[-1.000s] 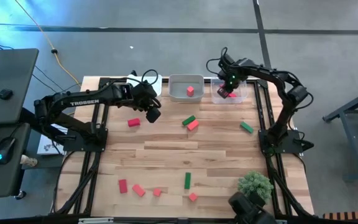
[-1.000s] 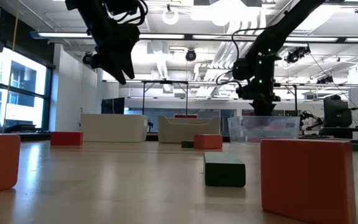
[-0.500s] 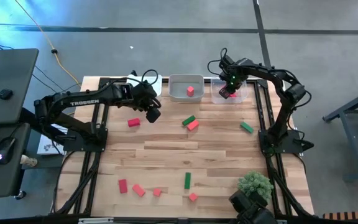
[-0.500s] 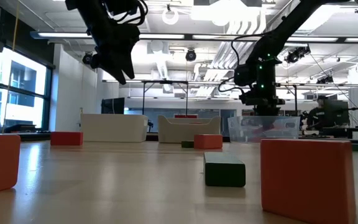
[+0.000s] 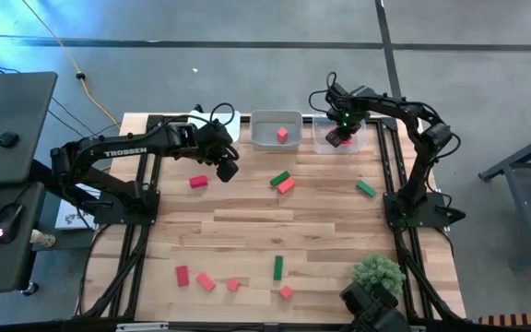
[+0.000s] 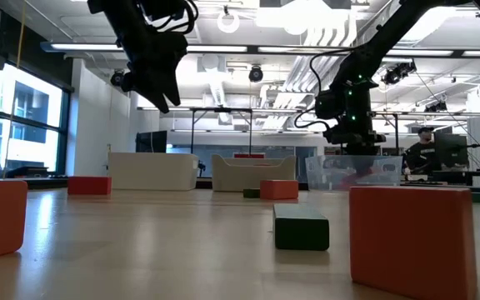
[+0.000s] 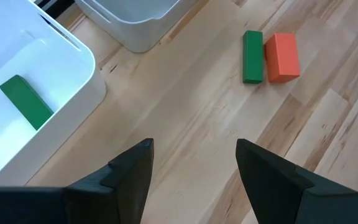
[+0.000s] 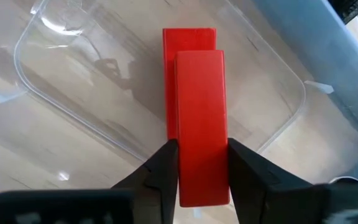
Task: Sort & place blocks by color
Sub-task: Put the red wooden block into the transparent bin, then put the orange wooden block into the gray bin
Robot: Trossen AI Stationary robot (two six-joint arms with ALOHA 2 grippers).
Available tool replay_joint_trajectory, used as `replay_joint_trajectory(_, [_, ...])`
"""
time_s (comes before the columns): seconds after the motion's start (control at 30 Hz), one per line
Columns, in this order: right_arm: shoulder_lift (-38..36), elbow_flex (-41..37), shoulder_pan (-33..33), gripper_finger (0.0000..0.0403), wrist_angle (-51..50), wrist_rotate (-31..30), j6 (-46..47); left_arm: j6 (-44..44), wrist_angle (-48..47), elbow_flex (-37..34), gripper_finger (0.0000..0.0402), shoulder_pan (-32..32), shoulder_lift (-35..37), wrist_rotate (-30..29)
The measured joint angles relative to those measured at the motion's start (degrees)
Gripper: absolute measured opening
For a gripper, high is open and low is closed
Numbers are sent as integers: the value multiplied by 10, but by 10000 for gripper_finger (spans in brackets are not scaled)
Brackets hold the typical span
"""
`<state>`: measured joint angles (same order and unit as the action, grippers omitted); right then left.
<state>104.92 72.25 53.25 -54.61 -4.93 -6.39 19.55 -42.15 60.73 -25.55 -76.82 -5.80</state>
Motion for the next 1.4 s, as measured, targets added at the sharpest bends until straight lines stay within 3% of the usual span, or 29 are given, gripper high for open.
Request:
replay_joint_trajectory(0.27, [0, 0, 0, 136, -1, -6, -3, 14, 0, 0, 218, 1, 0, 11])
replay_joint_trajectory(0.7, [-31, 0, -12, 142, -5, 0, -11, 58, -36, 0, 218, 37, 0, 39])
replay_joint_trajectory(1.0, [-87, 0, -28, 142, -6, 22, 42, 129, -95, 0, 218, 118, 0, 39])
replay_joint_trajectory(1.4, [-171, 0, -73, 142, -10, 49, 109, 139, -100, 0, 218, 261, 0, 39])
